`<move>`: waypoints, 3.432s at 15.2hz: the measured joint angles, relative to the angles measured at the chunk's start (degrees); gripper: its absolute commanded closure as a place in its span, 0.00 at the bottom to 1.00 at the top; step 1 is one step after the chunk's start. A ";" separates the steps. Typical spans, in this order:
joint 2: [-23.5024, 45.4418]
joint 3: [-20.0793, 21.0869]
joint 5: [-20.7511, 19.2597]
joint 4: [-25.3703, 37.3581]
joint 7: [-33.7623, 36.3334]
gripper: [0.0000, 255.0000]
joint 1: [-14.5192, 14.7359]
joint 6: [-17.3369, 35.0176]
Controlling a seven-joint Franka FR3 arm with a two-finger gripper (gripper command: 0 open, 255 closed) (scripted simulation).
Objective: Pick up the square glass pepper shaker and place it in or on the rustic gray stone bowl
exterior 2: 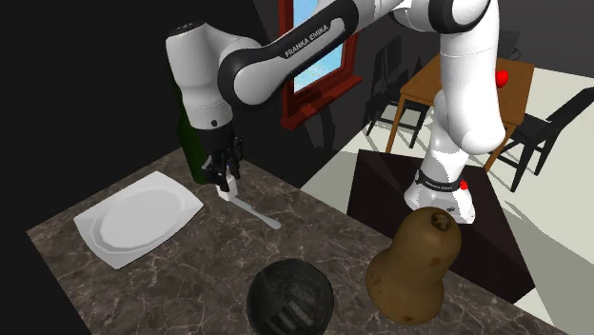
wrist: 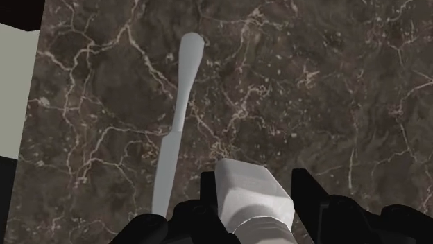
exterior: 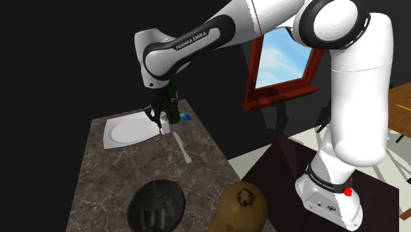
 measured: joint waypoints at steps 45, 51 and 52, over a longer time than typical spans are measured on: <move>-5.26 10.77 -0.18 -13.74 27.55 1.00 16.32 9.99; -4.77 10.66 -0.44 -14.03 27.62 1.00 16.38 10.72; -4.77 10.66 -0.45 -14.03 27.62 1.00 16.39 10.73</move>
